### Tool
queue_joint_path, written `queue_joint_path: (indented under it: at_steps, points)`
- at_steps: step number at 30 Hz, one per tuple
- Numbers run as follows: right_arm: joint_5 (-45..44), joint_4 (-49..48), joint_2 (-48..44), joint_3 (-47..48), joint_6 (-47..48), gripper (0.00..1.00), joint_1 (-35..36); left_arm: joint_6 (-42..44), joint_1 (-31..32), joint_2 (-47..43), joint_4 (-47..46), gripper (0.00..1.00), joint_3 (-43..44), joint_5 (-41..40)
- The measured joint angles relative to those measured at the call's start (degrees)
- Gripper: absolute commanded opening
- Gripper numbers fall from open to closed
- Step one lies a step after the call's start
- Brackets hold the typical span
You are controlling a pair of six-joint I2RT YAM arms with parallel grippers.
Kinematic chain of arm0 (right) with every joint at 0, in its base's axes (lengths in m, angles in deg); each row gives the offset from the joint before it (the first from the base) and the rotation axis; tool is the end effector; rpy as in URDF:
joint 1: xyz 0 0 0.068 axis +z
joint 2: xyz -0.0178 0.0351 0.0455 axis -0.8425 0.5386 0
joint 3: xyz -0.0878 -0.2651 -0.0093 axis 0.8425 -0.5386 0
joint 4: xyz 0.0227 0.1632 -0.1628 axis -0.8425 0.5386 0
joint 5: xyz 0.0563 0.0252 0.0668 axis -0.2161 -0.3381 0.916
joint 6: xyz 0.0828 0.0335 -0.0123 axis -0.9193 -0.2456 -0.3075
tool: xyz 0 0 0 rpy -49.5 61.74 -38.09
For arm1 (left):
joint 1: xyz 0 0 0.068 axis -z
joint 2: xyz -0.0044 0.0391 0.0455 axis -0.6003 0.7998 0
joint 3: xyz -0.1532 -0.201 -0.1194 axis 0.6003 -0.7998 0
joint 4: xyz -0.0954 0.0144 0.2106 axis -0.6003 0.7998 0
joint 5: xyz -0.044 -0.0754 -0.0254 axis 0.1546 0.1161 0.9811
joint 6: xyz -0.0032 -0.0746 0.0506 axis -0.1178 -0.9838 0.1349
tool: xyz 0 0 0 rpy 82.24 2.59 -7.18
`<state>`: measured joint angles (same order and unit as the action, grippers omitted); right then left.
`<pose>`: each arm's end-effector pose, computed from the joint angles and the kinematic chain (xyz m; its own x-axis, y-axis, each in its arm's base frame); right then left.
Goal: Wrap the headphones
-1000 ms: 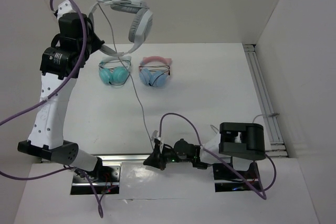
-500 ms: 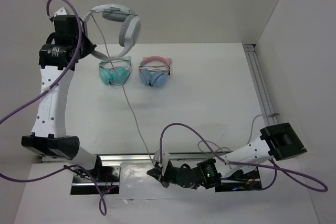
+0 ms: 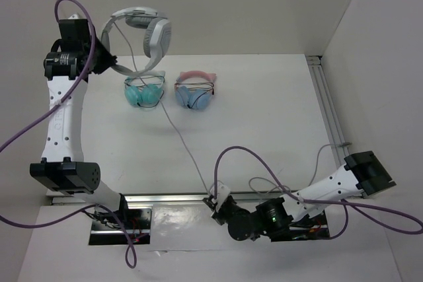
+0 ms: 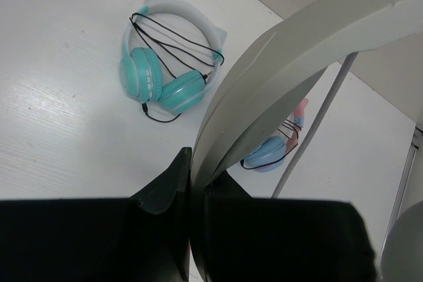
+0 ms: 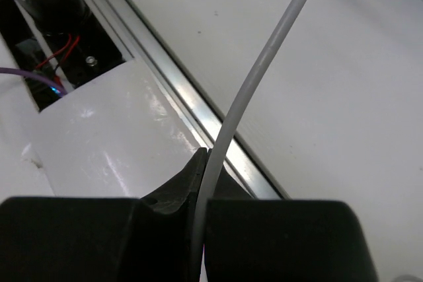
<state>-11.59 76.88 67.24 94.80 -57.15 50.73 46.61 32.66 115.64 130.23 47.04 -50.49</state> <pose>-0.0106 0.2350 0.2307 -0.1394 -0.2317 -0.9627 -0.8099 0.5861 -0.0238 0.3213 0.0304 0.4471 -0.3035 -0.6373 -0.7084 -0.4209 0.7566 -0.5003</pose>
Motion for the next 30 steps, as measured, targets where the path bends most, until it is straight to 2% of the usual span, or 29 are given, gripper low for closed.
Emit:
queue_joint_path:
  at_steps: [11,17,19,24,30]
  points:
    - [-9.97,9.01,-0.90,3.43,-3.56,0.00,1.33,0.09,0.09,0.02,-1.09,0.00,-1.77,2.08]
    - [-17.22,13.57,-3.13,4.52,-7.67,0.00,8.17,0.26,0.11,0.02,-1.27,0.00,-2.03,2.01]
    - [-19.71,19.80,-2.23,6.93,-12.31,0.00,9.55,0.26,0.11,0.02,-1.25,0.00,-2.56,2.29]
    - [-25.31,38.99,2.51,14.78,-30.82,0.00,13.09,0.48,0.13,0.11,-1.14,0.00,-3.85,2.10]
    - [-29.14,66.18,11.76,25.66,-54.23,0.00,17.05,0.68,0.13,0.11,-1.64,0.00,-7.61,1.88]
